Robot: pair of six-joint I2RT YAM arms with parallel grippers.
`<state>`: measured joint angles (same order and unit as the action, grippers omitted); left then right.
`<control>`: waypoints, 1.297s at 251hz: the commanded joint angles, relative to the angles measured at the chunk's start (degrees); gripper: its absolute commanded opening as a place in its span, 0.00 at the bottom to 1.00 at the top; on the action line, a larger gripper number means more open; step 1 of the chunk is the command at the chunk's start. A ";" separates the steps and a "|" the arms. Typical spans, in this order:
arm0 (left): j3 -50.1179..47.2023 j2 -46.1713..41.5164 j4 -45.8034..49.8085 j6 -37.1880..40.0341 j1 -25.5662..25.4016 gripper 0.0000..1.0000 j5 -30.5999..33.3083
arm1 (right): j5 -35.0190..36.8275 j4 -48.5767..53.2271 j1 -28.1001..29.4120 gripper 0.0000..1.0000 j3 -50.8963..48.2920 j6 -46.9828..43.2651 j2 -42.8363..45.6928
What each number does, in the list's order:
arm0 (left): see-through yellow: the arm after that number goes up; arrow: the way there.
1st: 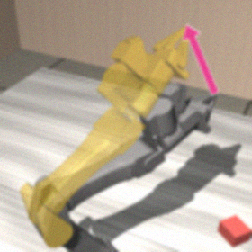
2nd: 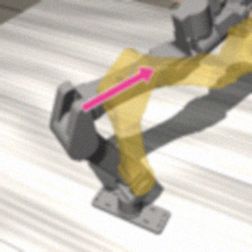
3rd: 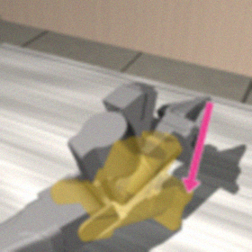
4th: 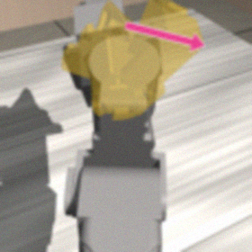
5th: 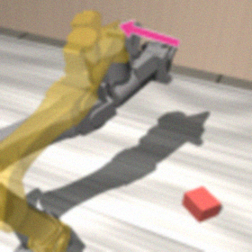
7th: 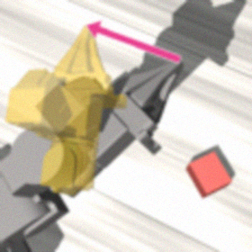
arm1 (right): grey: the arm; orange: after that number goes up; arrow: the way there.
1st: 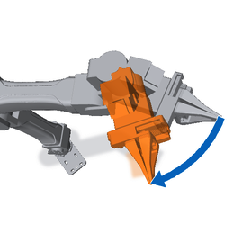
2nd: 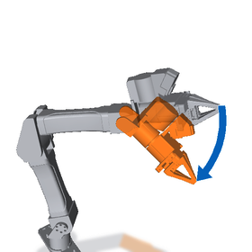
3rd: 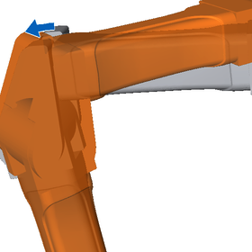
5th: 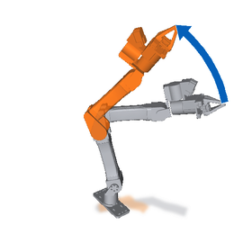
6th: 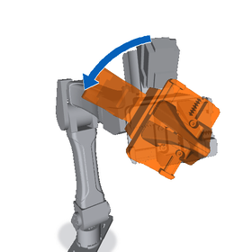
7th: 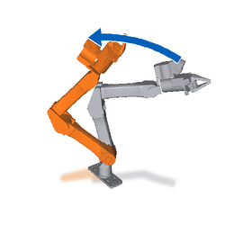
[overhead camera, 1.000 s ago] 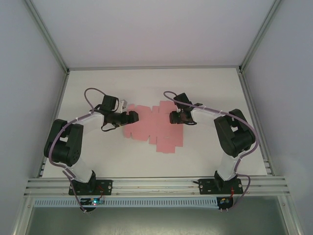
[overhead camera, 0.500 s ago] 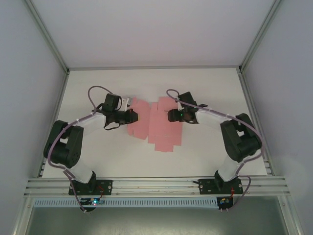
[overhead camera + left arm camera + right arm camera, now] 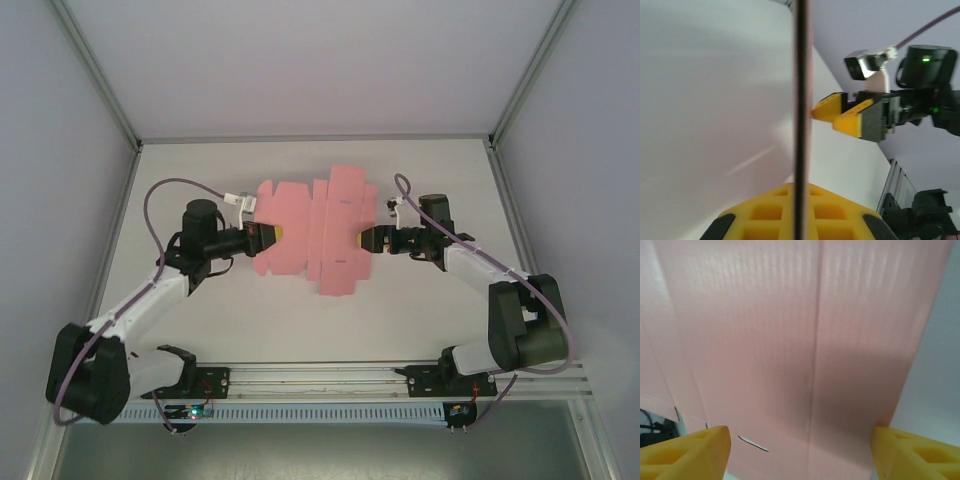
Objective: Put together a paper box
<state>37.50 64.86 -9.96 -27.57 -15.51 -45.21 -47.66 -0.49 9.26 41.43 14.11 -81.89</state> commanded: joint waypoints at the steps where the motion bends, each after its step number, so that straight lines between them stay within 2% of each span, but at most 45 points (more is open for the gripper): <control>1: -2.06 -4.58 -4.91 -2.00 -1.12 0.00 -0.12 | -5.25 -2.68 0.24 0.75 -0.04 -3.06 -0.01; 62: -3.60 -10.56 -3.82 -3.56 -1.81 0.00 1.26 | -3.48 2.12 -1.09 0.80 1.41 -10.50 2.40; 92: -3.71 -12.53 -2.74 -4.02 -1.82 0.00 2.20 | -4.79 1.76 -2.98 0.82 1.10 -10.98 3.40; 124: -3.89 -13.29 -2.43 -4.51 -2.15 0.00 3.74 | -10.65 -0.21 -3.47 0.61 1.11 -10.20 4.19; 138: -3.93 -13.20 -2.70 -5.19 -2.25 0.00 4.95 | -14.99 -3.99 -3.22 0.58 0.38 -7.93 4.66; 151: -4.08 -13.23 -2.95 -5.21 -2.32 0.00 5.15 | -16.28 -5.98 -2.54 0.48 0.55 -5.78 5.19; 178: -5.09 -12.96 -4.27 -6.02 -2.42 0.00 6.07 | -15.45 -5.44 -0.20 0.46 1.68 -5.67 6.66; 188: -5.40 -13.00 -4.42 -6.29 -2.38 0.00 7.26 | -14.76 -4.82 0.63 0.39 2.30 -6.03 7.21; 202: -5.99 -13.15 -4.54 -7.05 -2.39 0.00 8.84 | -13.41 -3.28 1.48 0.23 2.98 -6.89 8.04; 220: -6.79 -13.55 -5.01 -7.72 -2.42 0.00 10.49 | -10.99 -0.92 1.90 0.10 4.03 -7.88 9.15; 235: -7.51 -13.99 -4.76 -8.23 -2.44 0.00 12.75 | -8.57 1.11 1.99 0.01 4.83 -8.67 10.04; 251: -7.73 -14.48 -2.59 -8.08 -2.42 0.00 15.24 | -6.12 3.56 2.39 0.00 5.68 -9.85 10.65; 258: -7.61 -14.84 -0.33 -7.85 -2.42 0.10 16.85 | -3.76 6.54 2.92 0.00 6.74 -11.60 10.70; 271: -7.76 -15.58 2.82 -7.55 -2.42 0.18 19.24 | 0.79 13.42 4.48 0.00 9.35 -15.86 10.39; 277: -7.87 -16.06 4.35 -7.42 -2.42 0.24 20.50 | 3.11 16.75 5.42 0.00 10.72 -17.77 10.07; 282: -7.94 -16.51 5.65 -7.50 -2.44 0.35 21.73 | 5.05 19.27 6.22 0.00 11.80 -19.03 9.79; 292: -7.73 -17.48 8.92 -7.52 -2.44 0.67 24.73 | 8.81 23.74 7.71 0.00 13.99 -20.93 9.16; 306: -6.64 -18.80 14.90 -6.25 -2.42 0.82 29.16 | 13.38 29.88 9.70 0.00 17.19 -23.66 8.27; 314: -6.09 -19.55 17.81 -5.68 -2.38 0.98 31.53 | 15.72 32.37 10.66 0.00 18.59 -24.92 7.91; 325: -5.13 -20.51 21.48 -4.88 -2.40 1.00 34.59 | 18.96 36.30 12.01 0.00 20.60 -27.81 7.39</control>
<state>30.24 47.09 -1.56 -34.72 -17.30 -21.89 -41.04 20.23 18.26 56.45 -3.81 -73.25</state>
